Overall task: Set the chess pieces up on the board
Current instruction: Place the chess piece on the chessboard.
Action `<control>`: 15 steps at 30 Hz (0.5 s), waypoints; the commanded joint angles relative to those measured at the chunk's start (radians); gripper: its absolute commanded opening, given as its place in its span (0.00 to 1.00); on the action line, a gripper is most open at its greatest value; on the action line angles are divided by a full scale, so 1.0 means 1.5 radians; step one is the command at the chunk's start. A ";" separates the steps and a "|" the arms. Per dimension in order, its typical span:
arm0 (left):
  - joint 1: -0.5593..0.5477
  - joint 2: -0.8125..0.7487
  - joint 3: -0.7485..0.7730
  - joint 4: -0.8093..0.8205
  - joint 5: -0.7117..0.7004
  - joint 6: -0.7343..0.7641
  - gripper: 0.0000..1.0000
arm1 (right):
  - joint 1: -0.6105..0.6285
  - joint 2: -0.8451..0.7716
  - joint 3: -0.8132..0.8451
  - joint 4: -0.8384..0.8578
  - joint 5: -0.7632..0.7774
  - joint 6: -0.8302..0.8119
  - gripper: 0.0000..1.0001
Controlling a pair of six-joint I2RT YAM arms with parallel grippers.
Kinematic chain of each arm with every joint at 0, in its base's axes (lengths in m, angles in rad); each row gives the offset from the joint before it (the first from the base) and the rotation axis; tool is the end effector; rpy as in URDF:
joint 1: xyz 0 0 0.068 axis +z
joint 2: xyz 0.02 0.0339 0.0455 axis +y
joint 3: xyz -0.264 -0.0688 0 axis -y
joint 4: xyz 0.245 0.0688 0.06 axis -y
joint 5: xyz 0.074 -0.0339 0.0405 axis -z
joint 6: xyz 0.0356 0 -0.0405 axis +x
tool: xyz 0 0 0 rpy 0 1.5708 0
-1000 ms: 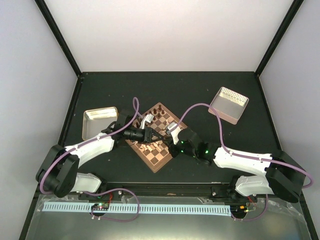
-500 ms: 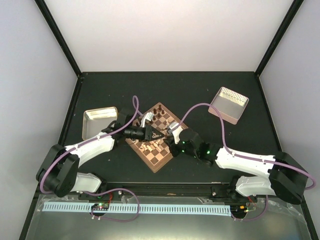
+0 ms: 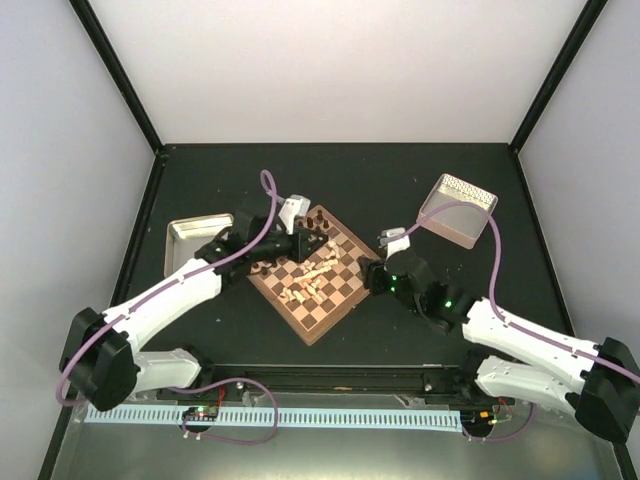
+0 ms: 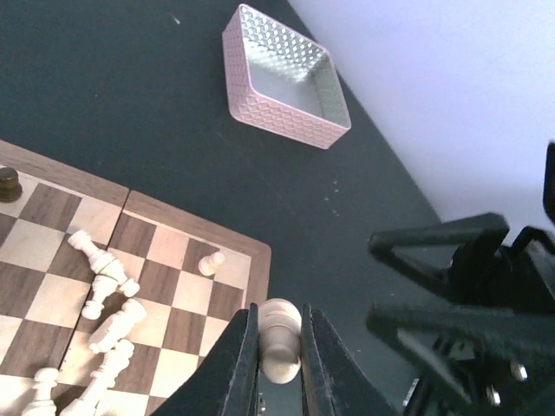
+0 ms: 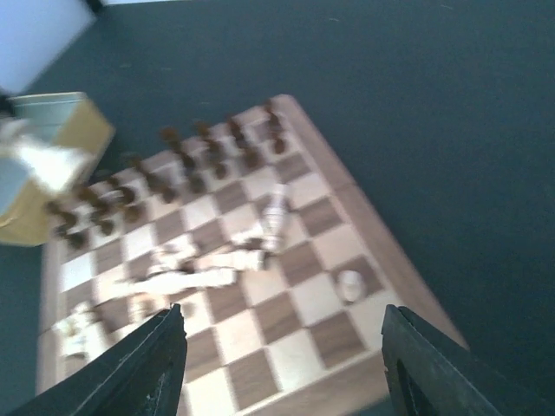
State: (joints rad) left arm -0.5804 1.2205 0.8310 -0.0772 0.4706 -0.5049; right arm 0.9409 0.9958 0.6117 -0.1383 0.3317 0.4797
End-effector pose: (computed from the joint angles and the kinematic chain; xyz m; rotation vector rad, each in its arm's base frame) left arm 0.2197 -0.1633 0.2764 0.4005 2.1476 -1.1311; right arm 0.1386 0.1704 0.2451 -0.2814 2.0856 0.5239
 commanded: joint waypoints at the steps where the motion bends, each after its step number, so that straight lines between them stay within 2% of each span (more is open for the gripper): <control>1: -0.063 0.035 0.061 -0.086 -0.158 0.087 0.01 | -0.067 -0.002 0.026 -0.115 0.052 0.128 0.63; 6: -0.136 0.110 0.082 -0.116 -0.227 0.109 0.02 | -0.175 -0.013 0.000 -0.161 -0.021 0.227 0.63; 9: -0.179 0.151 0.098 -0.128 -0.259 0.119 0.01 | -0.224 -0.021 -0.035 -0.151 -0.071 0.247 0.63; 15: -0.238 0.236 0.129 -0.138 -0.288 0.124 0.01 | -0.245 -0.028 -0.066 -0.137 -0.102 0.255 0.62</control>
State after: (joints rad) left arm -0.8909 1.5188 0.9535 -0.2558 0.1104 -0.3500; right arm 0.5812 0.9672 0.5266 -0.3481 0.2279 0.8188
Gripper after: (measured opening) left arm 0.111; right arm 0.621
